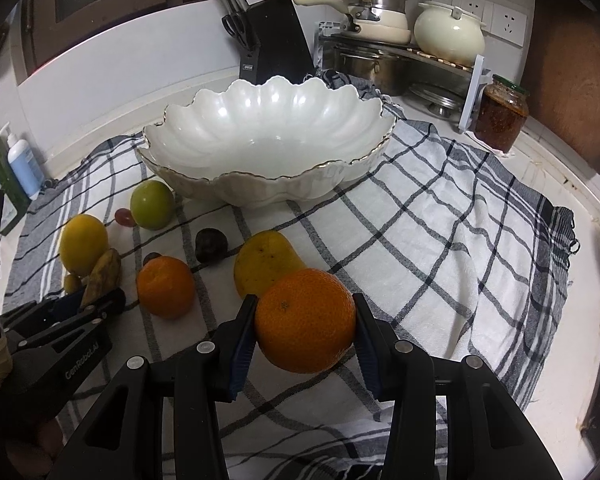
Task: Organize fruits
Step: 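Grasp the banana with the left tool while the right tool lifts the orange, then carry banana and orange into the white bowl and open both tools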
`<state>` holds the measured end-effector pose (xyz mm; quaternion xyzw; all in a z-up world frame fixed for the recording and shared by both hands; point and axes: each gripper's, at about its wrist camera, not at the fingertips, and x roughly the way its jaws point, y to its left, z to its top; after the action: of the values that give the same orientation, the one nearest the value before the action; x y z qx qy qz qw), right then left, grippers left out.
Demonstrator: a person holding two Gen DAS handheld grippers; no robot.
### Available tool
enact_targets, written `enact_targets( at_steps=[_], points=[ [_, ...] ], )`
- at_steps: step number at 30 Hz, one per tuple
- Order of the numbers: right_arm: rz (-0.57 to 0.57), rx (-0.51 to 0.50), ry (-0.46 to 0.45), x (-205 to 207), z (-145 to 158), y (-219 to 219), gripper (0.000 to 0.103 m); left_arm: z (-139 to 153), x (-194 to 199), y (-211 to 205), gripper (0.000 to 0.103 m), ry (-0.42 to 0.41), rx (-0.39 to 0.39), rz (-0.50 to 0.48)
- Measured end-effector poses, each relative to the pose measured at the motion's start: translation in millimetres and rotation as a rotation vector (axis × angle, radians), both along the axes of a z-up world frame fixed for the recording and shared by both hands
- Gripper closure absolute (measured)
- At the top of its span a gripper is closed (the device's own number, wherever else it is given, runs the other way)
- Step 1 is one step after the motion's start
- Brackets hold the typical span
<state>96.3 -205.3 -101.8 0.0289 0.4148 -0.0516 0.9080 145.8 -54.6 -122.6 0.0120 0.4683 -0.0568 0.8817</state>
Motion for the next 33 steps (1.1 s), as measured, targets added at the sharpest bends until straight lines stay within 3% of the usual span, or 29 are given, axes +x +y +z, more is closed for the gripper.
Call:
enact_targets(
  at_steps=[20,33],
  points=[
    [-0.028,0.052,-0.088,2,47,-12,0.057,65,-2,-5,0.073,-0.098,-0.007,-0.083],
    [-0.055,0.037,-0.142,47,82,-40,0.057,116,37,-25,0.073,-0.176,-0.048,-0.154]
  ],
)
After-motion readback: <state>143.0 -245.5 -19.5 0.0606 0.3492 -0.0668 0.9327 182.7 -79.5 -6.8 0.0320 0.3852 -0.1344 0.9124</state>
